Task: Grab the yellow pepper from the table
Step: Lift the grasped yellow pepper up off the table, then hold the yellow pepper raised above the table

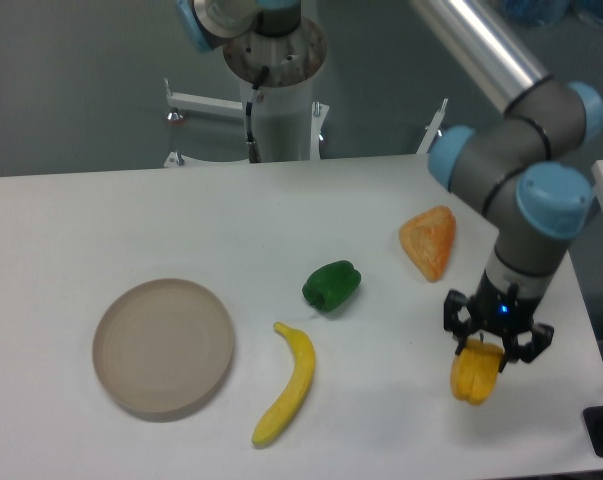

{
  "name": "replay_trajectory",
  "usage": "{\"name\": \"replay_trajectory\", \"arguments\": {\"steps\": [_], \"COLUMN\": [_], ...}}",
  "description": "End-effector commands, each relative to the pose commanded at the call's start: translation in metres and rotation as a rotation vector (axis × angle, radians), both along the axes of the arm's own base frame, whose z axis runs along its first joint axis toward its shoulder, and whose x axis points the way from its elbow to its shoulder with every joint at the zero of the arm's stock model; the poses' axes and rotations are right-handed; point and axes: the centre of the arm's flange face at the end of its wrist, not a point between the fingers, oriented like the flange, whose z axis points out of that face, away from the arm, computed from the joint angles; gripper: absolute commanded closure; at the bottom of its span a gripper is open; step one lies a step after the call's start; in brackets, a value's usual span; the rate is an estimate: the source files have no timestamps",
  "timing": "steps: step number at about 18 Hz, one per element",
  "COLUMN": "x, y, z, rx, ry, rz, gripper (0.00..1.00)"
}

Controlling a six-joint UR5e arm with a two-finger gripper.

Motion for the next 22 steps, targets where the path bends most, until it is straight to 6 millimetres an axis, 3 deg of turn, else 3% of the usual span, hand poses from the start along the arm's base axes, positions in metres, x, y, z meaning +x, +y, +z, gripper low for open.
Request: {"name": "replay_trajectory", "arguments": {"steps": [4, 9, 22], "x": [0.013, 0.019, 0.019], "y": [-0.014, -0.013, -0.01], "z": [-0.015, -0.028, -0.03], "rx": [-0.126, -0.169, -0.167], "ry": [-0.003, -0.042, -0.038], "rz": [-0.072, -0.11, -0.112], "gripper": [0.45, 0.45, 0.45]}}
